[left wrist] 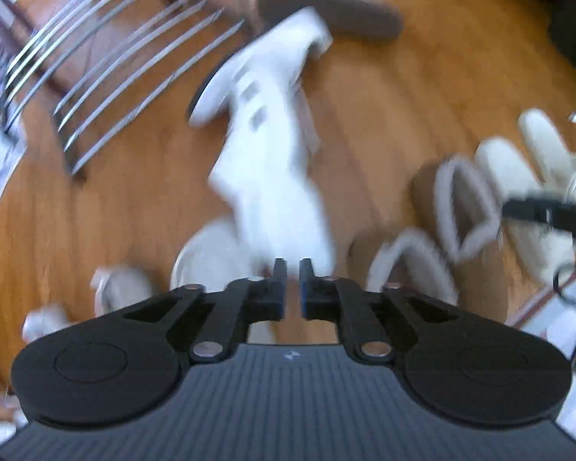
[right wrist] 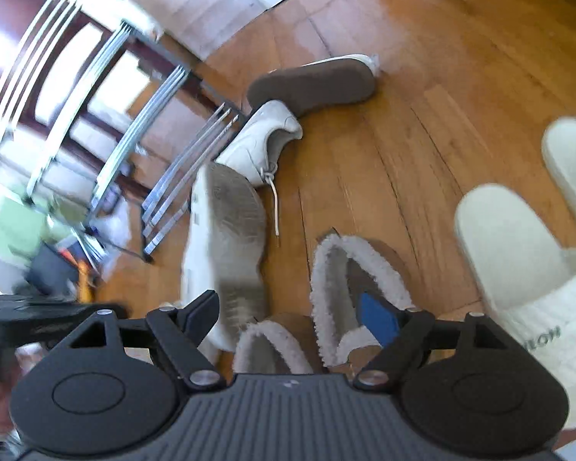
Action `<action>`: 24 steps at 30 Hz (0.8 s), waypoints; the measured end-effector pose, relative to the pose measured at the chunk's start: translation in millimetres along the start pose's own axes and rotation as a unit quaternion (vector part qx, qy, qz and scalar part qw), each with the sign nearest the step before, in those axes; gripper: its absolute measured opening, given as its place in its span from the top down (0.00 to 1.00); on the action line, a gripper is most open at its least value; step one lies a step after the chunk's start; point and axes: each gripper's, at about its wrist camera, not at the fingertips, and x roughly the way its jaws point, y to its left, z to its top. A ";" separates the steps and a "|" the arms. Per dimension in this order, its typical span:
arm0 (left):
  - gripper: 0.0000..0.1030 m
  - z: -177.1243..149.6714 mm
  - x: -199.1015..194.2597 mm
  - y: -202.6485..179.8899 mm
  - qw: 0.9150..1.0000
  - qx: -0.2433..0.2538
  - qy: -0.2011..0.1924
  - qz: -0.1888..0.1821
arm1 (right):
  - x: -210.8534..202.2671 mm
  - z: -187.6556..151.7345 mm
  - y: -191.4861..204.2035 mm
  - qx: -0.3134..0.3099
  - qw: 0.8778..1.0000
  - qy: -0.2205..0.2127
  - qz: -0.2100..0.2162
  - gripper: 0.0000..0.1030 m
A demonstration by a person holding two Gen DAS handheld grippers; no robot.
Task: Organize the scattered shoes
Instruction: 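Grasp the white clog with purple charm with the left tool and shift it, then grasp the white clog with the right tool and set it beside the other clog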
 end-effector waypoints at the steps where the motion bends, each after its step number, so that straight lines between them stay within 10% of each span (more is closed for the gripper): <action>1: 0.31 -7.8 -3.6 7.1 1.000 -0.002 0.006 0.005 | 1.9 5.6 14.0 -0.022 1.000 0.004 0.003 0.21; 5: 0.18 -28.5 -3.0 25.1 0.999 -0.004 -0.007 0.038 | 16.5 33.7 85.3 -0.150 0.988 0.026 0.024 0.21; 8: 0.13 -37.0 6.5 44.9 0.997 -0.056 -0.055 0.014 | 48.7 64.8 150.1 -0.311 0.948 0.061 0.006 0.27; 11: 0.09 -42.5 24.3 64.8 0.987 -0.129 -0.089 -0.021 | 96.2 86.4 194.6 -0.437 0.889 0.126 -0.052 0.33; 14: 0.09 -55.5 38.3 74.0 0.979 -0.182 -0.078 -0.046 | 145.6 75.0 232.9 -0.553 0.804 0.184 -0.118 0.37; 18: 0.09 -72.5 50.2 79.3 0.976 -0.198 -0.058 -0.069 | 208.4 46.7 267.7 -0.621 0.731 0.229 -0.164 0.33; 24: 0.07 -77.7 47.6 77.5 0.978 -0.192 -0.079 -0.032 | 280.6 15.2 269.2 -0.610 0.714 0.255 -0.232 0.29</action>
